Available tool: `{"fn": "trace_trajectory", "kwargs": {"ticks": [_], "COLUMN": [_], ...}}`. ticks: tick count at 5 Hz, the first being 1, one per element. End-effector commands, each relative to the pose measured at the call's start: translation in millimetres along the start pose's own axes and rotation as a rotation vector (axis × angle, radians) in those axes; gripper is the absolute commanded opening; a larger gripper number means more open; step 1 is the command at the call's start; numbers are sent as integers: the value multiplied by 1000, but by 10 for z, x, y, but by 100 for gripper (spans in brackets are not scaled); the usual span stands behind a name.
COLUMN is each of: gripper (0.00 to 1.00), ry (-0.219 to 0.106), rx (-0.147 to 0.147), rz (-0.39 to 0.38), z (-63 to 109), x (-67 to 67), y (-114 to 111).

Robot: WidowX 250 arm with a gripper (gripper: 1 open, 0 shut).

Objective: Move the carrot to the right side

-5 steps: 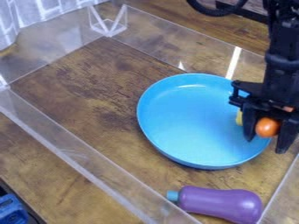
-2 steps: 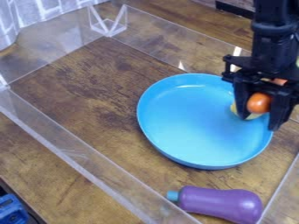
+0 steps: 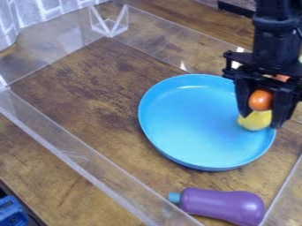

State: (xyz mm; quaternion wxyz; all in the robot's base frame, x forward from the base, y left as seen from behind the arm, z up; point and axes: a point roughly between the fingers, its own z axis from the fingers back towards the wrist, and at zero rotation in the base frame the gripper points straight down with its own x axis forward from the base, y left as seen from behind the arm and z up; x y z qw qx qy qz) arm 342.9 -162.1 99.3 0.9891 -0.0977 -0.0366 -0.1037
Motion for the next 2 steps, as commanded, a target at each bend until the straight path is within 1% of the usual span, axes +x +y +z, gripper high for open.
{"fn": "trace_trajectory", "kwargs": {"ticks": [1, 2], "gripper": [0, 0], "ry": [-113, -125], "rx": [-10, -7], "rz": [9, 49], "z": [354, 362], "x": [86, 76], "y": [-162, -205]}}
